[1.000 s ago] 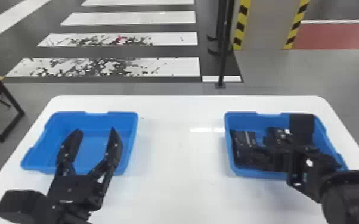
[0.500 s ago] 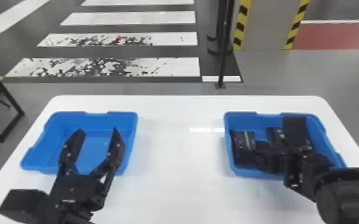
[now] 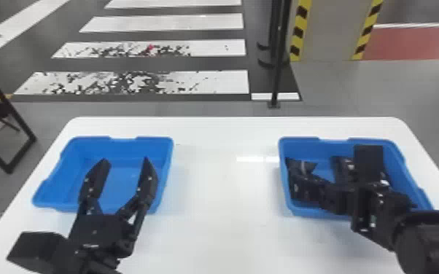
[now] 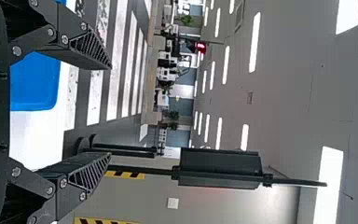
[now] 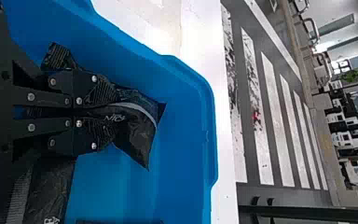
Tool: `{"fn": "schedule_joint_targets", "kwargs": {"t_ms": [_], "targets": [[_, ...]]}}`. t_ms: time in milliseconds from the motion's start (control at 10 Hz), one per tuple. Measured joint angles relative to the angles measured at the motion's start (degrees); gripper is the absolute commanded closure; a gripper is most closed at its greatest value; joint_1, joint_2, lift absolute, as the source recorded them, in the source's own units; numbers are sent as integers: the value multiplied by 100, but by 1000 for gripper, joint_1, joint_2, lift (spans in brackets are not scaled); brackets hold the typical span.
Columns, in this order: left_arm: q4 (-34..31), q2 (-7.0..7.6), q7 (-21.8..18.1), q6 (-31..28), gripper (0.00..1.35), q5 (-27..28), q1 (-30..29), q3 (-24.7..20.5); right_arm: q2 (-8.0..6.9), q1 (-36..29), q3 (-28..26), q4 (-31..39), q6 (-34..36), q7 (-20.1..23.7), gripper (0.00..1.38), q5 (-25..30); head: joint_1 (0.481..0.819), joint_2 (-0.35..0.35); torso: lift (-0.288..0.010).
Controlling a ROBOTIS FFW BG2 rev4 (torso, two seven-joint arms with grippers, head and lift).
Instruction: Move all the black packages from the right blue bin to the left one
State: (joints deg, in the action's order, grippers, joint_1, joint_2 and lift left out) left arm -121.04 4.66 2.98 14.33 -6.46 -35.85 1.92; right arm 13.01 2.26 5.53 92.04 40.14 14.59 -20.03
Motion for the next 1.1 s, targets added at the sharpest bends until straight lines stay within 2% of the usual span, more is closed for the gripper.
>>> {"fn": "schedule_joint_targets", "kwargs": {"t_ms": [300,500,600,900,1100], "targets": [[71,-22,-5,144,414,-64,-2,-20,-36,-567,-494,609,-157,-2,1139,-184,695,47,-140],[221,-41,-10,379,414,-167,16,-20,-95,-869,-821,1132,-632,56,1139,-34,695,20,-140],[249,-44,-35,427,414,-169,35,-9,-102,-868,-884,1170,-884,212,1139,-161,695,20,-140],[268,-44,-69,461,409,-199,71,10,-65,-681,-812,1098,-1477,948,1139,-822,695,48,-140],[280,-44,-282,418,409,-650,146,57,194,-229,-189,780,-1496,1931,1138,-1585,695,134,-140]]}}
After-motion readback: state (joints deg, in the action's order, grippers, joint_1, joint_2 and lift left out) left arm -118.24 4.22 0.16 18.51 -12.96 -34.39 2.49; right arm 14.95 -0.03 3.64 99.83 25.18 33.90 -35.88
